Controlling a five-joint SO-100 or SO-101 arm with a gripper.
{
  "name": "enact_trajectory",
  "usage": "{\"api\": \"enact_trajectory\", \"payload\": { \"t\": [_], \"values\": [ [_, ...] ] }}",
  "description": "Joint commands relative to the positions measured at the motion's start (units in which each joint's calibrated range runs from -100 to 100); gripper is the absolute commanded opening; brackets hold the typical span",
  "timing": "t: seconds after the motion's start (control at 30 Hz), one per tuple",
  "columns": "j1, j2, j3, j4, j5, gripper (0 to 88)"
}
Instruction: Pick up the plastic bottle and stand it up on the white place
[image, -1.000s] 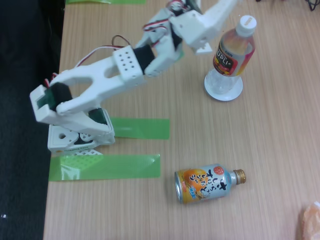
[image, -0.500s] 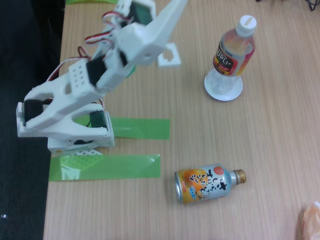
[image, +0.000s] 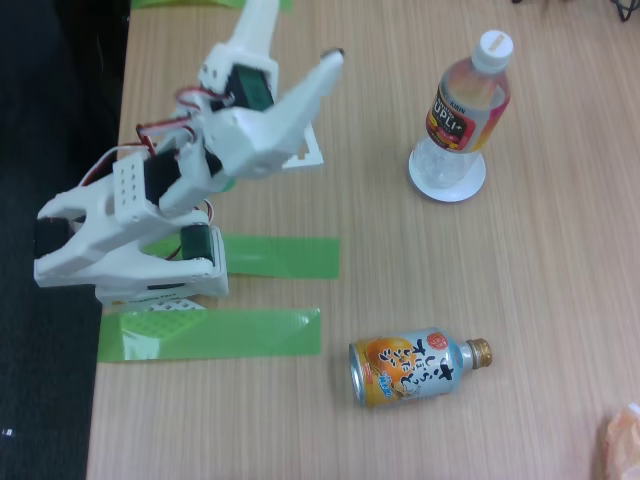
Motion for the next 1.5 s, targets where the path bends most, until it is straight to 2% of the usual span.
{"api": "enact_trajectory", "payload": {
  "t": [0.0,0.17,0.27,0.37,0.53,0.8,0.93,1.07,1.3,1.47],
  "values": [
    [0.48,-4.08,5.45,-0.23,-6.51,39.8],
    [0.48,-13.99,13.96,-0.31,-18.22,39.2],
    [0.34,-21.05,18.39,-0.31,-23.25,39.0],
    [0.34,-22.48,18.3,-2.12,-27.08,35.2],
    [-0.26,-21.64,19.84,-13.79,-31.13,24.6],
    [-7.0,-21.64,26.09,-38.25,-31.44,10.7],
    [-7.15,-21.64,29.44,-47.44,-31.44,3.5],
    [-5.89,-21.64,33.6,-51.47,-30.97,1.0],
    [4.26,-21.64,36.77,-52.24,-31.34,1.0],
    [3.97,-21.64,35.33,-57.57,-31.7,1.0]
  ]
}}
